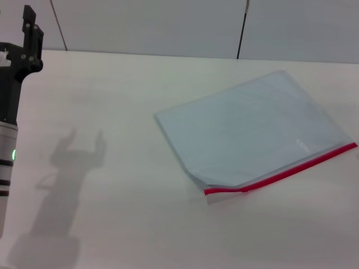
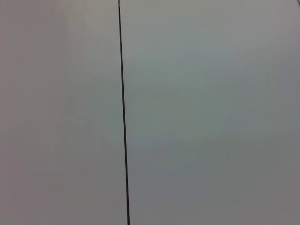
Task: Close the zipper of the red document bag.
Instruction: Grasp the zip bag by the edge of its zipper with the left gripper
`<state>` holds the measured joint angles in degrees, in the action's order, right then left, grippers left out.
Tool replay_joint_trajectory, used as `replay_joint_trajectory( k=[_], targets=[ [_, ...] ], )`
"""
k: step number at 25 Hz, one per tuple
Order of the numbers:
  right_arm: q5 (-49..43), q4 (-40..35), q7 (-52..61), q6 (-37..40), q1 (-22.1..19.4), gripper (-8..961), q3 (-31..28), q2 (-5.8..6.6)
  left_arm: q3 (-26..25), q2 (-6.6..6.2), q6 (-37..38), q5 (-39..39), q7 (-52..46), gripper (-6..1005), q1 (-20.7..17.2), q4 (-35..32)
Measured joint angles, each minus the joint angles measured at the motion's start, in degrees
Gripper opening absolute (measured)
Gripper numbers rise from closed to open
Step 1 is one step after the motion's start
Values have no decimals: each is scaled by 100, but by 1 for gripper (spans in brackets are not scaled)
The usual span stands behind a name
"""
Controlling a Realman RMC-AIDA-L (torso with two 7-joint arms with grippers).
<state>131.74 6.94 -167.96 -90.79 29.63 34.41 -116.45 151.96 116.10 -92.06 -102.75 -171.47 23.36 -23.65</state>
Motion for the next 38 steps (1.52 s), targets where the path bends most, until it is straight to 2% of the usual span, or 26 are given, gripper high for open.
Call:
replay_joint_trajectory(
  k=[15,17,18,22,28,30,33,35,36,37,38],
  targets=[
    [0,0,0,0,8,882,-6,0,0,0,107,0,0,572,21,-2],
    [0,0,0,0,8,881,-10,0,0,-18,268,0,0,571,43,-83],
    [0,0,0,0,8,881,-12,0,2,-70,454,-8,0,571,64,-230],
    [0,0,0,0,15,881,4,6,171,-344,1003,-155,1,571,177,-698],
    [0,-4,0,0,29,881,21,9,779,-697,1384,-639,16,570,398,-910],
    [0,-13,0,-1,14,881,18,9,874,-918,1750,-831,16,570,444,-1227],
    [0,-16,0,1,12,881,14,9,881,-1500,2789,-1184,20,570,512,-2204],
    [0,-21,0,12,11,881,13,9,856,-1813,3476,-1299,32,570,584,-2771],
    [1,-23,0,18,10,881,12,9,856,-1813,3476,-1299,32,570,584,-2771],
    [0,-23,0,19,10,881,12,9,823,-2202,4421,-1470,85,570,738,-3419],
    [1,-24,0,22,9,881,12,9,811,-2266,4619,-1510,119,570,777,-3546]
  ],
)
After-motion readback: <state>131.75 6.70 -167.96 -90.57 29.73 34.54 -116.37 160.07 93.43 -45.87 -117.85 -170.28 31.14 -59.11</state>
